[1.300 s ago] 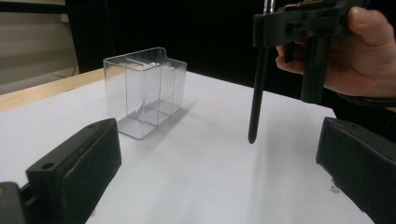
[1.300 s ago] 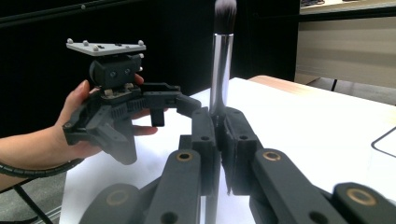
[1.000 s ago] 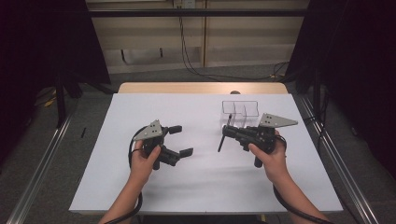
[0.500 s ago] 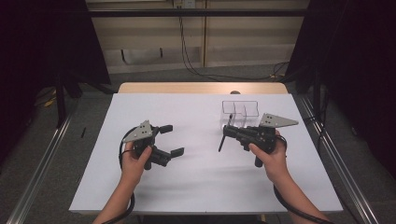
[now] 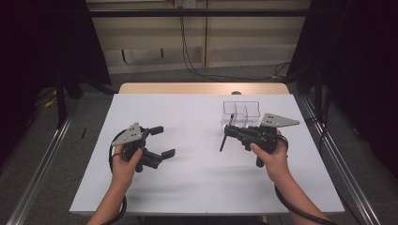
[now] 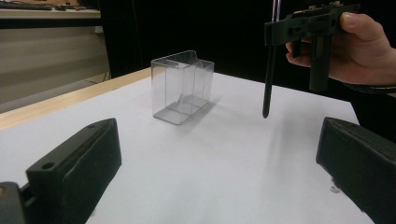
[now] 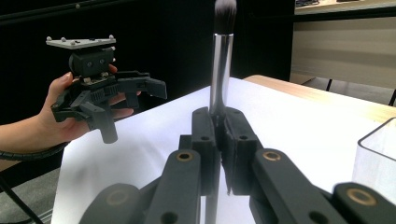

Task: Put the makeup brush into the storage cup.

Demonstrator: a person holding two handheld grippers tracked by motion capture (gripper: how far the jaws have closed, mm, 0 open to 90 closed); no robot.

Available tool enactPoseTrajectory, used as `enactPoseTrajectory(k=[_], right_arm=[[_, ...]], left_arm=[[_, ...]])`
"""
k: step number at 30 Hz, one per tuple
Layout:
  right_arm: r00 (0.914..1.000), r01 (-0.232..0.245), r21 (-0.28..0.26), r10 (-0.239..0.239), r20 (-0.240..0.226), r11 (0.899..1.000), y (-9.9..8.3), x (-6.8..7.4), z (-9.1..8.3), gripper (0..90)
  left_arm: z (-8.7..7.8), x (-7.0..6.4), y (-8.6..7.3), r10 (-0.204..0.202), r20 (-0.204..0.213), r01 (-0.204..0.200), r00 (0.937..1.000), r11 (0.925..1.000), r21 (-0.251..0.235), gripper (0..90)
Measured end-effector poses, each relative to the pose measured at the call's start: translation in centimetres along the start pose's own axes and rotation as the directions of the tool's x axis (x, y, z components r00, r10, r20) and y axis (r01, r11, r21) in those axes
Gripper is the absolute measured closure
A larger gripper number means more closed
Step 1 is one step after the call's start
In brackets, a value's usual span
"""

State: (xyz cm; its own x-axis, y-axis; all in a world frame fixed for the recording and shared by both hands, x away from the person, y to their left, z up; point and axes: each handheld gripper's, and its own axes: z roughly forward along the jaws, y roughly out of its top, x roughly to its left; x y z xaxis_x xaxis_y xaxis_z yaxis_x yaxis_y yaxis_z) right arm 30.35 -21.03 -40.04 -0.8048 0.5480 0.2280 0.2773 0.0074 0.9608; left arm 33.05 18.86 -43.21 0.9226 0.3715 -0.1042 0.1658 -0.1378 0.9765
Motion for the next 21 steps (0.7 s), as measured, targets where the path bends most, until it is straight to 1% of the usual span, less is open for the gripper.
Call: enactPoseTrajectory(k=[2,8,14,18,21], right_arm=[[1.0,0.001,0.0,-0.001,0.002,1.0,0.0,0.0,0.0,84.3],[1.0,0.002,-0.002,-0.002,0.005,1.0,0.1,-0.1,-0.1,84.3],[0.9999,0.005,-0.005,-0.005,0.011,1.0,0.1,-0.2,-0.2,84.2],[0.9999,0.003,-0.007,-0.003,0.015,1.0,0.1,-0.3,-0.4,84.3],[0.9998,0.004,-0.004,-0.004,0.018,1.0,0.1,-0.3,-0.4,84.3]], left_arm=[[-0.3,0.0,-0.1,-0.005,-0.003,0.005,1.0,1.0,-0.002,0.0],[-0.9,0.1,-0.3,-0.001,-0.016,0.001,0.9999,1.0,-0.001,0.0],[-1.7,0.1,-0.5,-0.007,-0.028,0.007,0.9996,1.0,0.001,0.0],[-2.2,0.1,-0.6,-0.002,-0.031,0.002,0.9995,1.0,0.005,0.0],[-2.5,0.1,-0.7,-0.005,-0.037,0.005,0.9993,1.0,0.0,0.0]])
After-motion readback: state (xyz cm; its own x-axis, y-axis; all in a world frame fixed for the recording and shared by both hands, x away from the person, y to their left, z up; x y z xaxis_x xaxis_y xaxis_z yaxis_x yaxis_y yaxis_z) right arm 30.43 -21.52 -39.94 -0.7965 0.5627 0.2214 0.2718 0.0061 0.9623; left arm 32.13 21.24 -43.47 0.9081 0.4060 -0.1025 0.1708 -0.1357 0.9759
